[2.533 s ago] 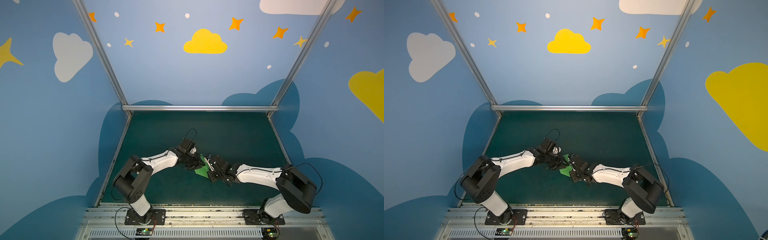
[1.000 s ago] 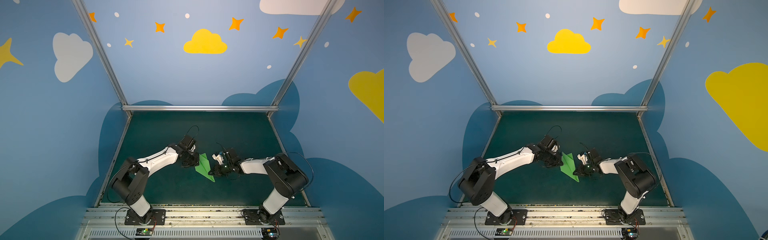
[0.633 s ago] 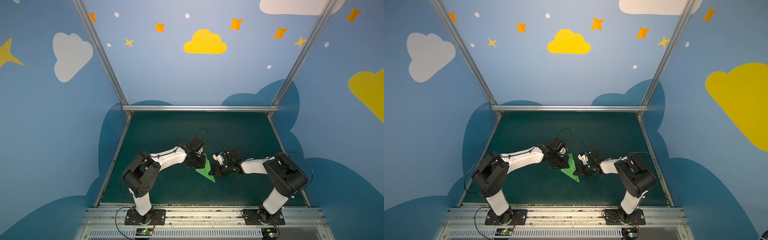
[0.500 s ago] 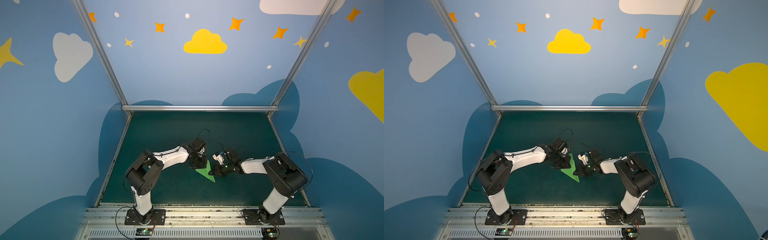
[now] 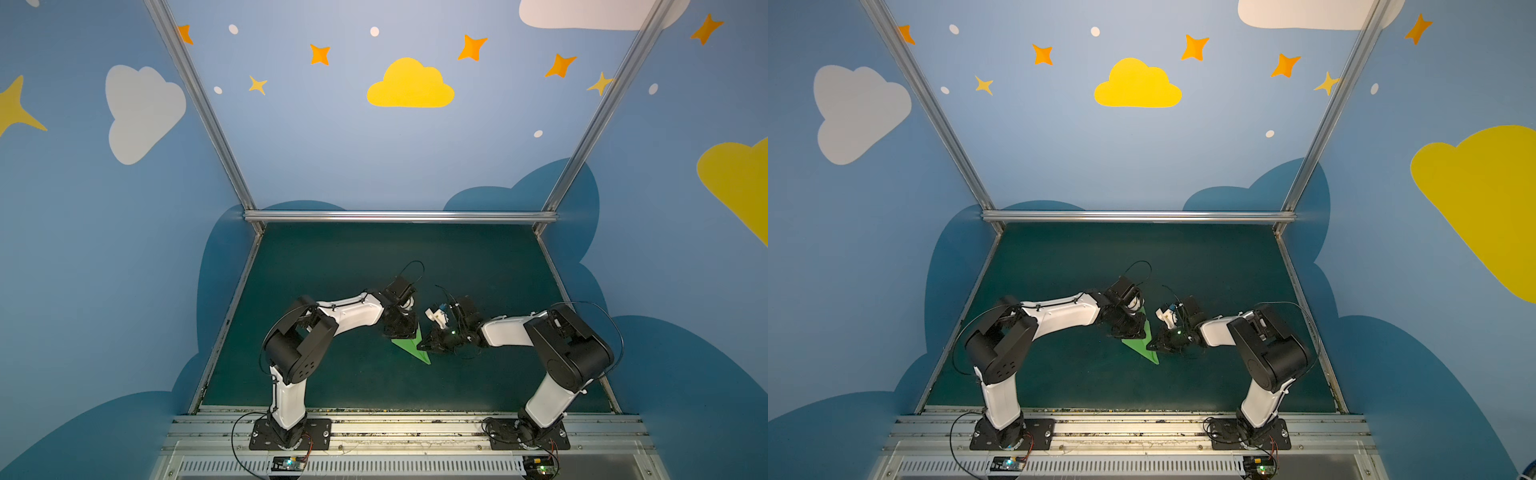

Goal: Fold a paper plane with a square sheet of paper (fold left side to right side)

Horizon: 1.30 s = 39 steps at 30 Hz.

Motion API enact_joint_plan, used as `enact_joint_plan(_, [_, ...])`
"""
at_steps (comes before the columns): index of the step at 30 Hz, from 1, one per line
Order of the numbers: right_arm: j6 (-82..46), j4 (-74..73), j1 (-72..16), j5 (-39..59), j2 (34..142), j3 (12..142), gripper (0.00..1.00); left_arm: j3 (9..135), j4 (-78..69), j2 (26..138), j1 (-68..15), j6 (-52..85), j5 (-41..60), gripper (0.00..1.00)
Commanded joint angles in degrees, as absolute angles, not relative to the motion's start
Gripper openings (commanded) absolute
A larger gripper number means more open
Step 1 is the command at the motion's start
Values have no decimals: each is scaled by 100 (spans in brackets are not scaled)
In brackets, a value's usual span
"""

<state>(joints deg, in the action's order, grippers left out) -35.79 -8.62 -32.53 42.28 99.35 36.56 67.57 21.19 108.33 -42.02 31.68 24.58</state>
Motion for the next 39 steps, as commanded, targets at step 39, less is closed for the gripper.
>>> enact_joint_plan(39, [-3217, 354, -3250, 3911, 10361, 3823, 0, 6865, 2096, 10701, -4175, 2911, 2283, 11])
